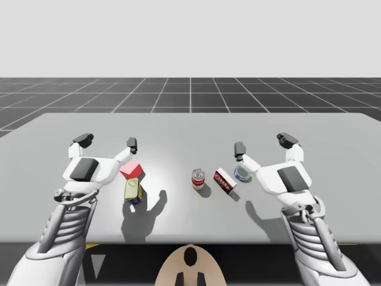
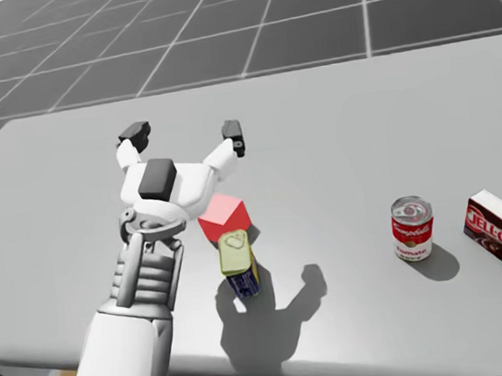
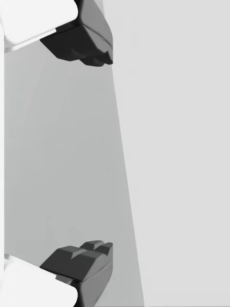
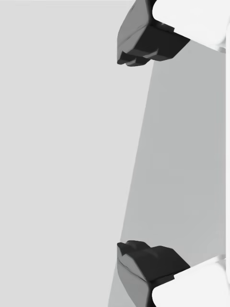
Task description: Find the red cube and pick it up.
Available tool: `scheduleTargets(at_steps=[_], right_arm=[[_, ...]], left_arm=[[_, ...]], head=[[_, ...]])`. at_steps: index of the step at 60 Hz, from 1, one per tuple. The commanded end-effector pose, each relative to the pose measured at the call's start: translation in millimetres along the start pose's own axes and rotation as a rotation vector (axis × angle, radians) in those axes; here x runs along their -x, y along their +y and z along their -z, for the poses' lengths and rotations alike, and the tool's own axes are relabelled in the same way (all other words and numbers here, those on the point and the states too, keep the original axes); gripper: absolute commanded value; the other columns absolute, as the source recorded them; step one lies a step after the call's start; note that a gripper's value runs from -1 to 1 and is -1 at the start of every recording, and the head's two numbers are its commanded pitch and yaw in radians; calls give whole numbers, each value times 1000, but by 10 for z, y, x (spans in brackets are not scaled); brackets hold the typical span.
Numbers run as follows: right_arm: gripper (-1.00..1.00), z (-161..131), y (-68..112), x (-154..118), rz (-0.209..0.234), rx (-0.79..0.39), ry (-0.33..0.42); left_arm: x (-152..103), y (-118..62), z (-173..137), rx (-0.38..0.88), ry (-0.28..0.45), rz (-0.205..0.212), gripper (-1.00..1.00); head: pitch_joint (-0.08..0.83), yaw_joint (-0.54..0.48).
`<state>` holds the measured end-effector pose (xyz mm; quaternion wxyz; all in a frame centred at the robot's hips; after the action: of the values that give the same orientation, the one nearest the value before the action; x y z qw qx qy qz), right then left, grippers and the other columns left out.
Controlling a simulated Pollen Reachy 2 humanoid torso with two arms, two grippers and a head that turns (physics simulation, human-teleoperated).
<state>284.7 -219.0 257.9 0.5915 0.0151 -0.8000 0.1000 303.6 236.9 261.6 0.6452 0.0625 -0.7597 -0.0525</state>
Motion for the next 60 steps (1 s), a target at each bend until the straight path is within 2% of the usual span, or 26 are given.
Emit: scheduleTargets(at_steps=[1,13,23,34,37,41,48,49,54,60], right_arm=[[-1000,-3,16,10,-5,-6,3],[-1000,-1,20,19,-7,-10,4],[-1000,3,18,21,-9,-7,5],[-1000,-3,13,21,-10,1,8],[-1000,-3,8,22,-10,2,8],[-1000,-3,6,22,-9,3,9],[-1000,-1,5,23,-9,4,11],[-1000,-1,6,23,-8,3,11],[-1000,1,5,25,-8,3,12],[-1000,3,1,27,-8,4,13]], left_arm=[[1,-3,-2,1,1,-2,-1000],[-5,0,-2,14,7,-22,-1000],[-33,10,-5,59,49,-78,-1000],[-39,109,-49,151,176,-73,-1000],[1,148,-39,192,228,-85,-1000],[65,217,-40,211,280,-74,-1000],[172,327,-48,256,379,-80,-1000],[206,345,-47,268,409,-74,-1000],[292,378,-38,284,467,-40,-1000],[379,397,-14,315,530,-32,-1000]], head=[[599,362],[637,381],[635,381],[630,378],[631,378],[630,378],[632,381],[632,383],[629,386],[628,386]])
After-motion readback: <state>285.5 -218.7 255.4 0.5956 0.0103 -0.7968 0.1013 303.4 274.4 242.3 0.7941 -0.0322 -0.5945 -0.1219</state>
